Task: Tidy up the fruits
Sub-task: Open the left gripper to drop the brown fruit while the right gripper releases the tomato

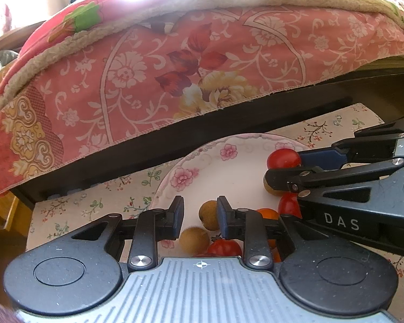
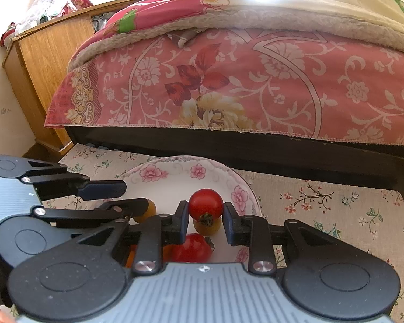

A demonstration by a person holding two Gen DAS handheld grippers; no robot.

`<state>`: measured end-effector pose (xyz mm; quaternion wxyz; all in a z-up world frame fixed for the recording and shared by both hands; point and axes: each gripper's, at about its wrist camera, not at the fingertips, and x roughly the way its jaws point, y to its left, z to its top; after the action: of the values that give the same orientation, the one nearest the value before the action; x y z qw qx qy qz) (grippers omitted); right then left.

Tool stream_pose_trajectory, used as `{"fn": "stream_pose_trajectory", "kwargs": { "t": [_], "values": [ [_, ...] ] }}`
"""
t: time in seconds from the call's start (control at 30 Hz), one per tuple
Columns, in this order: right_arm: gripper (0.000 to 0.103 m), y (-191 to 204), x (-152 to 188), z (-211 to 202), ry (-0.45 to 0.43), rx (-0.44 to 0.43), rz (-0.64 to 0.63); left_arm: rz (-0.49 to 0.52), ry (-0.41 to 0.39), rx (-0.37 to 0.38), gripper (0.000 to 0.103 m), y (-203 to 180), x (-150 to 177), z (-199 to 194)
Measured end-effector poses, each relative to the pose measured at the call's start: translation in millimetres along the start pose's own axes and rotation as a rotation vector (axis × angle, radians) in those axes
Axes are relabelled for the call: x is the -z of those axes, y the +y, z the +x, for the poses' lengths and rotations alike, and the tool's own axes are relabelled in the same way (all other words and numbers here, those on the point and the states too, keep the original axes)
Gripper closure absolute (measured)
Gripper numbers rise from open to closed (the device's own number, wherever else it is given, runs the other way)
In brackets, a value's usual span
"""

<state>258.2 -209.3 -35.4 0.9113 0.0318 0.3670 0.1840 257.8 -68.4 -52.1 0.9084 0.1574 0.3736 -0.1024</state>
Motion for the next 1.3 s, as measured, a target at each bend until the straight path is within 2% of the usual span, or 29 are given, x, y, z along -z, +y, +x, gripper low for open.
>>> {"fn": "stream_pose_trajectory", "kwargs": {
  "t": [0.47, 1.1, 1.3],
  "values": [
    [0.07, 0.3, -1.1, 1.2, 0.006, 0.007, 0.003, -0.005, 0.0, -0.023, 0.062, -0.4, 0.2, -1.5],
    [0.067, -1.3, -3.2, -4.1, 0.003, 0.009, 0.024, -0.03, -0.003, -0.061, 0.044, 2.4, 0.9, -6.6],
    [0.066, -2.2, -3.8, -4.4, 0.007, 0.004, 0.038, -0.038, -0.003, -0.068, 0.042, 3.5, 1.2, -8.0]
  ]
}}
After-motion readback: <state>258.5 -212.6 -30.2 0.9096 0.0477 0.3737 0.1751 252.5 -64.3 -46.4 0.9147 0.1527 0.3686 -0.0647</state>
